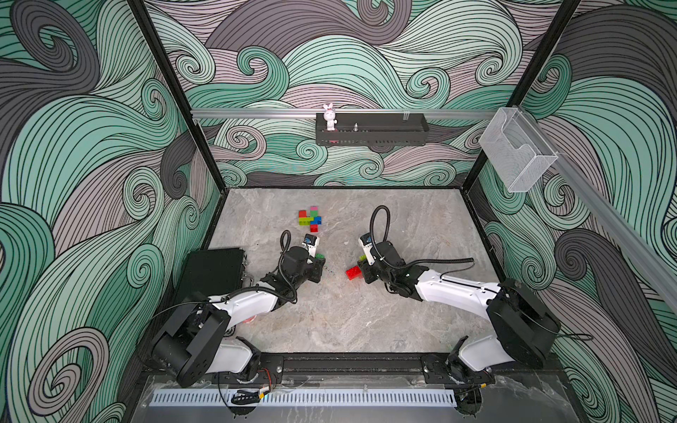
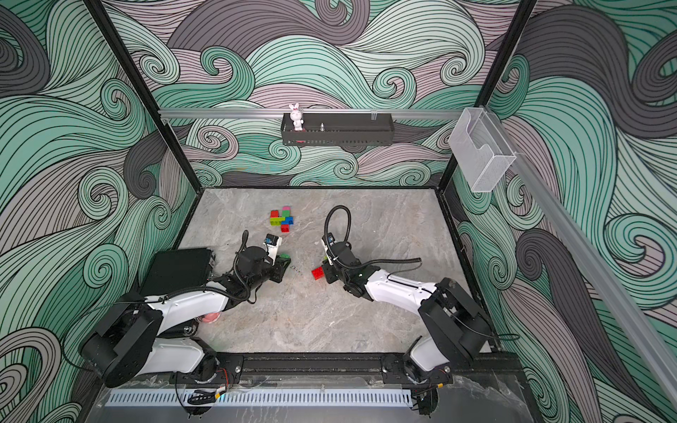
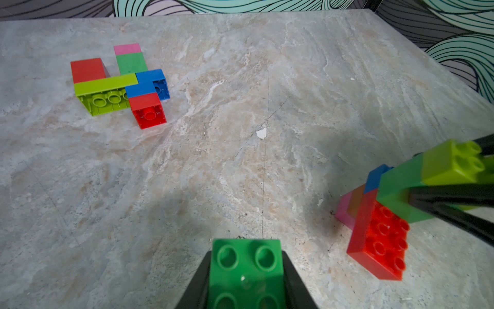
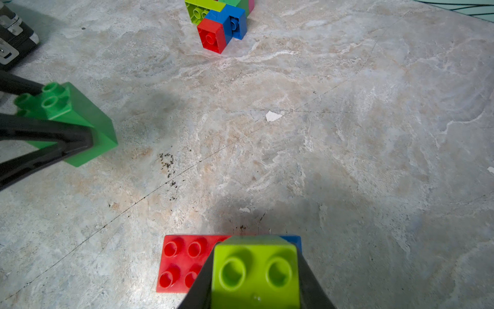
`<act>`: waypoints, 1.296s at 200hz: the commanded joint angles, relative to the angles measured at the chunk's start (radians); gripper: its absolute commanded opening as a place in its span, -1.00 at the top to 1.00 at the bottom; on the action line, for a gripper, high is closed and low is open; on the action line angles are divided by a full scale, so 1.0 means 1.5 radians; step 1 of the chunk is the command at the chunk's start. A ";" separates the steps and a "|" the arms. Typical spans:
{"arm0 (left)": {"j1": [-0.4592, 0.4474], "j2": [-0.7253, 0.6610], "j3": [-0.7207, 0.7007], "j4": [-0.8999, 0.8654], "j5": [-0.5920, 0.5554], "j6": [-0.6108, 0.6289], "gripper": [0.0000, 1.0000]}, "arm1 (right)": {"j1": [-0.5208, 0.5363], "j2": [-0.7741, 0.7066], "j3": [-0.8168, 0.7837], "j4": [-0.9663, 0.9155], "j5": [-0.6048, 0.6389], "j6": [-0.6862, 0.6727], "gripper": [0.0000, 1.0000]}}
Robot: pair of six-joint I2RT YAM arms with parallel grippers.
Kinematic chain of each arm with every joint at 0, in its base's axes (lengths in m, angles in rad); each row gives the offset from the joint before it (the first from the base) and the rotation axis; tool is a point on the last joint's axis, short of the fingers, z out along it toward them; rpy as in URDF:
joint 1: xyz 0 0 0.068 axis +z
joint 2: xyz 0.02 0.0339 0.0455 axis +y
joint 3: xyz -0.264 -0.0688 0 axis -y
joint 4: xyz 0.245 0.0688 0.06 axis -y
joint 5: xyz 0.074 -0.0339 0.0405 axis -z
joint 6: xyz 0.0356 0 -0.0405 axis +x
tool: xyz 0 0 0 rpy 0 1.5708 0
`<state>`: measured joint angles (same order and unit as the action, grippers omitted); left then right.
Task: Assemble the number 4 with lego
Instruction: Move the lego brick at the center of the board.
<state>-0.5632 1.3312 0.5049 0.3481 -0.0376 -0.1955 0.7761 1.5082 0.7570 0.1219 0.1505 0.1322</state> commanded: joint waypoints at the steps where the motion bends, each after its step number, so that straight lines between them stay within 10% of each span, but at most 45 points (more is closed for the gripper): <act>1: 0.003 -0.026 0.022 -0.013 0.021 0.033 1.00 | 0.002 0.015 -0.001 0.023 -0.015 -0.050 0.49; 47: 0.003 -0.032 0.024 0.033 0.016 0.039 1.00 | 0.002 0.042 0.054 -0.019 -0.001 -0.088 1.00; 259: 0.003 -0.034 0.053 0.040 0.188 0.086 1.00 | 0.002 0.118 0.054 -0.086 -0.010 -0.006 1.00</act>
<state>-0.5629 1.2850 0.5663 0.4049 0.1425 -0.1257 0.7757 1.6279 0.8585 0.1455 0.1516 0.0990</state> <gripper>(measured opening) 0.340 0.348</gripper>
